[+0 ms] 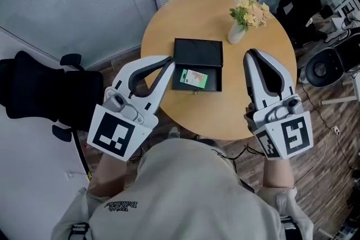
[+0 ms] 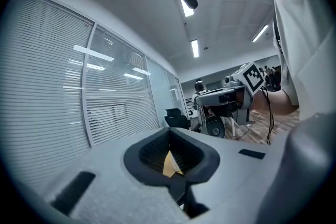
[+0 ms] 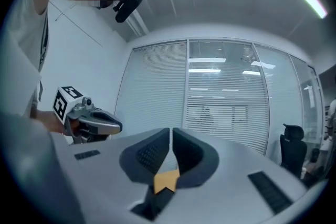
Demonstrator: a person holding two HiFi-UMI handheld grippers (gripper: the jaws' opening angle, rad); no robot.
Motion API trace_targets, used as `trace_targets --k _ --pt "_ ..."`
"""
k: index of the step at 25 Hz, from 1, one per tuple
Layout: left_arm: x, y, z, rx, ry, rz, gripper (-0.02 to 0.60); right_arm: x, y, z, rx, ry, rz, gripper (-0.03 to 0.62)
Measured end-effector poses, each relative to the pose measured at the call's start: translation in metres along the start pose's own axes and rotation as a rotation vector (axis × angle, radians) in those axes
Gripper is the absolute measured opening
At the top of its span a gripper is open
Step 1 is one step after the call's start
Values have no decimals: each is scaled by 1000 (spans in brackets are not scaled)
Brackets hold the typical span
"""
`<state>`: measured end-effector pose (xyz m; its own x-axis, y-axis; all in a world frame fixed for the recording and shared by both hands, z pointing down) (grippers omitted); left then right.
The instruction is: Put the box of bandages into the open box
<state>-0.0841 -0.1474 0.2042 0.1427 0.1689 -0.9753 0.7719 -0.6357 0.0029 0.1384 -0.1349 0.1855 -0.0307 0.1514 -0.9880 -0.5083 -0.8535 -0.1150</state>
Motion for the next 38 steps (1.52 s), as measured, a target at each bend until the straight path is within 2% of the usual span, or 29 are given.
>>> trace_targets --k 3,5,13,19,26,31,38 --pt "8 -5 -3 -12 -49 -46 22 5 -9 2 -4 -1 -8 40" --pt "12 -5 -5 -23 -49 -66 22 6 -15 5 -6 0 -9 40" --pt "0 -2 -20 -48 10 -21 21 -6 -31 13 4 15 32 40" --pt "-15 -5 -31 -57 -6 2 21 -28 -36 14 30 38 96 38" --pt "-21 -5 -34 -45 -26 24 21 -29 -35 11 65 123 96 38" --pt "-23 -3 -38 -67 -12 37 21 -25 -33 9 76 97 97 38" --pt "-23 1 -39 -50 -28 37 21 -26 -33 7 85 79 107 38"
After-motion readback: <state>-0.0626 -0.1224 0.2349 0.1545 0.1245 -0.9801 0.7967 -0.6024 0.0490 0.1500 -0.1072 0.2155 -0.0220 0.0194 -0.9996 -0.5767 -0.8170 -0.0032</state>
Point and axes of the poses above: the fingertips, and each gripper's own axes: y forward along the fingers, z to its left, x out of its top, the point moved 7 cm from there along -y, backward along the fingers, and after that the axes turned 5 degrees about -z, right-handed, at the moved point
